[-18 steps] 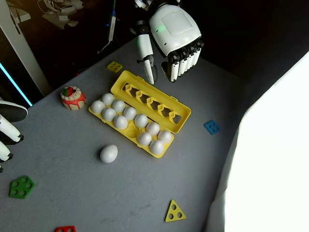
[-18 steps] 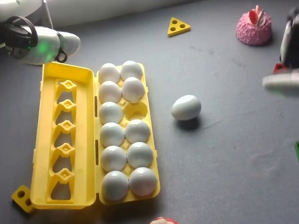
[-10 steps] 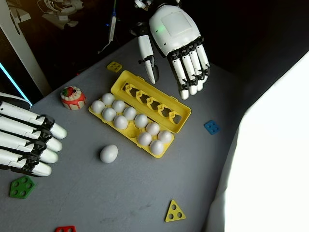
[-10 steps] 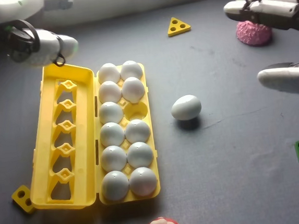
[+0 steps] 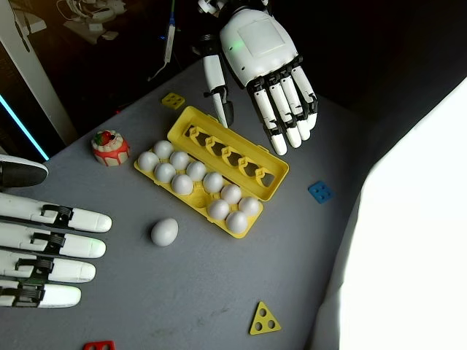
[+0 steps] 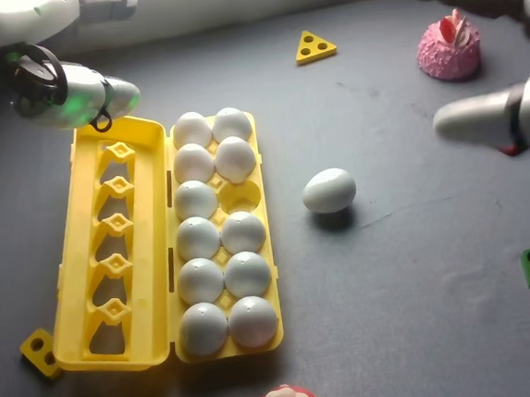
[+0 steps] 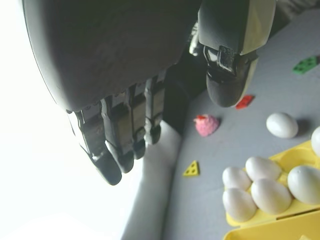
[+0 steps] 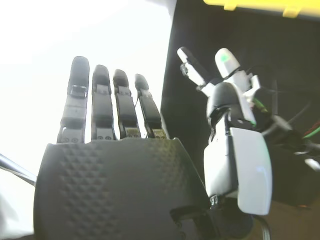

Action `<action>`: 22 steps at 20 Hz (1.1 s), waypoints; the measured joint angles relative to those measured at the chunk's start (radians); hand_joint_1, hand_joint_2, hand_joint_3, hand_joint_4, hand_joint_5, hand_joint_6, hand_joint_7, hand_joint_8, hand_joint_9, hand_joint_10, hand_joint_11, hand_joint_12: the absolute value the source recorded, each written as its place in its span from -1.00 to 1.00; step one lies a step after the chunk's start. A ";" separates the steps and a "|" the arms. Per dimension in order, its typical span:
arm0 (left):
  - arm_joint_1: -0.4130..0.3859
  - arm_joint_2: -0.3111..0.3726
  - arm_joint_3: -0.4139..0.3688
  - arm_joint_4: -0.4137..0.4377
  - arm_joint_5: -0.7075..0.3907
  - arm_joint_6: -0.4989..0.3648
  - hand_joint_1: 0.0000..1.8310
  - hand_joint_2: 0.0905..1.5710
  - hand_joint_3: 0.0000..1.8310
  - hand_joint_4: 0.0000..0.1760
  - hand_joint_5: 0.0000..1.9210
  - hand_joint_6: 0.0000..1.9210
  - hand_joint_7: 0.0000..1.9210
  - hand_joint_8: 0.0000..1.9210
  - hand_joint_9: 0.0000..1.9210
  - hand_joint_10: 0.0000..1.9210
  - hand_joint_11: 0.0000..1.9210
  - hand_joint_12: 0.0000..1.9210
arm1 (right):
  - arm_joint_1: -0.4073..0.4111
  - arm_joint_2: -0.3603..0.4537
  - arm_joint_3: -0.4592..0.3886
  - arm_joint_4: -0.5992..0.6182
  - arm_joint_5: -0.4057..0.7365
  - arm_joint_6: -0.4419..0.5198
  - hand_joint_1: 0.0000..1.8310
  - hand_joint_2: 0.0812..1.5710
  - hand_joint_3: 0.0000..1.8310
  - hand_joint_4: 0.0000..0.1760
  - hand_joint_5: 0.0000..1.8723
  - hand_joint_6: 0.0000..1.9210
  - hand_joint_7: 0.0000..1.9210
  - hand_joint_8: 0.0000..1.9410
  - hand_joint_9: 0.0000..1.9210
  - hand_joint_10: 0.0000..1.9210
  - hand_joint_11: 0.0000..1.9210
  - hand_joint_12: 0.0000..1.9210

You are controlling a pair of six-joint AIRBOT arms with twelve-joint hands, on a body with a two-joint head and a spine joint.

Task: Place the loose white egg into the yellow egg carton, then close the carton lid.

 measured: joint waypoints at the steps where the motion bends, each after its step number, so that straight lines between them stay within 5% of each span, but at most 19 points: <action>1: 0.000 0.000 0.002 0.000 0.000 0.000 -0.60 0.58 -1.00 -0.49 -0.85 -1.00 -0.80 -1.00 -0.78 -1.00 -1.00 -0.31 | -0.001 -0.021 0.011 0.001 -0.006 -0.002 -0.13 0.24 -1.00 -0.79 -1.00 -1.00 -0.99 -1.00 -0.95 -0.92 -1.00 -0.39; 4: 0.000 0.000 0.013 0.004 0.013 0.000 -0.57 0.57 -1.00 -0.50 -0.85 -1.00 -0.80 -1.00 -0.77 -1.00 -1.00 -0.27 | 0.000 -0.108 0.072 0.043 -0.008 -0.008 0.04 0.25 -1.00 -0.86 -1.00 -1.00 -1.00 -1.00 -0.99 -0.94 -1.00 -0.56; 8: -0.001 0.000 0.006 0.005 0.010 0.000 -0.55 0.58 -1.00 -0.56 -0.84 -1.00 -0.80 -1.00 -0.77 -1.00 -1.00 -0.17 | 0.000 -0.214 0.134 0.083 -0.011 -0.011 0.21 0.26 -1.00 -0.70 -0.92 -0.98 -0.94 -1.00 -0.95 -0.94 -1.00 -0.30; 13: -0.003 0.000 -0.006 0.005 0.017 0.000 -0.57 0.59 -1.00 -0.53 -0.82 -1.00 -0.81 -1.00 -0.79 -1.00 -1.00 -0.22 | 0.000 -0.283 0.139 0.251 -0.039 -0.071 0.23 0.26 -1.00 -0.82 -0.86 -0.97 -0.97 -0.99 -0.95 -0.95 -1.00 -0.35; 22: 0.018 -0.001 -0.005 0.005 0.021 0.000 -0.56 0.60 -1.00 -0.53 -0.82 -1.00 -0.81 -1.00 -0.80 -1.00 -1.00 -0.23 | 0.037 -0.407 0.167 0.578 -0.054 -0.231 0.30 0.29 -0.99 -1.00 -0.84 -0.99 -0.97 -0.99 -0.98 -0.98 -1.00 -0.87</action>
